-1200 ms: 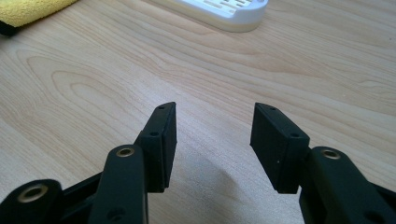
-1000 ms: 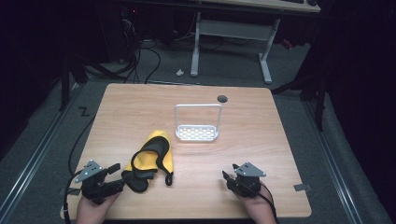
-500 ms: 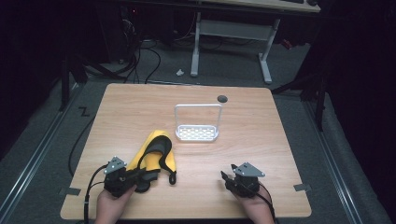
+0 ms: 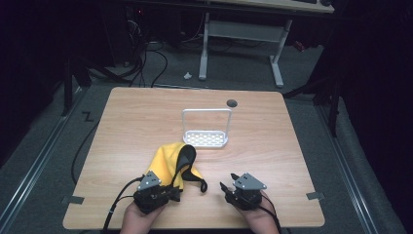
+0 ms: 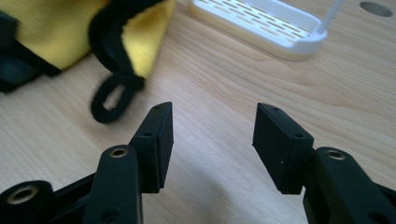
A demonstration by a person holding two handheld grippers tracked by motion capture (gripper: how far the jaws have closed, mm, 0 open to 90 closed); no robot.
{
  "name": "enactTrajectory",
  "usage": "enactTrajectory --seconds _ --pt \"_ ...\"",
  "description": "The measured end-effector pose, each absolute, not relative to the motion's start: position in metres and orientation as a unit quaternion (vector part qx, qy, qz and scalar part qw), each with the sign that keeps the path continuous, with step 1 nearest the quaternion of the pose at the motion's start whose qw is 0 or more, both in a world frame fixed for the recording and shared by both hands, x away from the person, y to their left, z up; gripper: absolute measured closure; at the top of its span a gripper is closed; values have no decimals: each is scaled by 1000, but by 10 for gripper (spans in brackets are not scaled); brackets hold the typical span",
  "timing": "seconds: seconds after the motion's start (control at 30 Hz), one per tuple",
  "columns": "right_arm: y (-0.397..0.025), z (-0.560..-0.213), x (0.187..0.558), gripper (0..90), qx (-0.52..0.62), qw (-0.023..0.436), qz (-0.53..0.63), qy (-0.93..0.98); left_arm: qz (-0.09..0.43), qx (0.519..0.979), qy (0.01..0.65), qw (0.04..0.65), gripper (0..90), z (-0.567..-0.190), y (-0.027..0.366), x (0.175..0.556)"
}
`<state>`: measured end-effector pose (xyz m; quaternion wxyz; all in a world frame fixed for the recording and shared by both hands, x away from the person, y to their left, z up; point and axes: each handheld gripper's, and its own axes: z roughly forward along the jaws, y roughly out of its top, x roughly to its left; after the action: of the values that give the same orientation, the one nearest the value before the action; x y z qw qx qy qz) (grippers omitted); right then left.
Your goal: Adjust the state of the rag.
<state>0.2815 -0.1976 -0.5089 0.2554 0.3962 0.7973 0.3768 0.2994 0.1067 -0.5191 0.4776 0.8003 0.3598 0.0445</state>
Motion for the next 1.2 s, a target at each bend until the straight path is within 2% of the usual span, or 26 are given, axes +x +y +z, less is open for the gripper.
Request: enactTrajectory --seconds 0.13,0.33,0.47,0.57,0.77,0.83,1.2 --pt "-188 -508 278 485 382 251 380 804 34 814 341 469 783 -524 90 295" --pt "-180 -508 275 481 367 248 381 811 39 826 321 462 517 -525 84 284" --pt "-179 -505 273 476 365 247 389 809 61 837 309 447 469 -525 87 275" --pt "-176 -503 271 474 361 247 394 808 70 849 305 425 498 -529 82 273" --pt "-168 -500 269 463 352 242 404 809 70 848 318 419 719 -531 83 275" --pt "-163 -499 269 458 348 238 409 810 67 847 320 419 765 -530 84 276" --pt "-138 -505 277 457 321 230 401 826 66 819 337 460 802 -510 109 277"
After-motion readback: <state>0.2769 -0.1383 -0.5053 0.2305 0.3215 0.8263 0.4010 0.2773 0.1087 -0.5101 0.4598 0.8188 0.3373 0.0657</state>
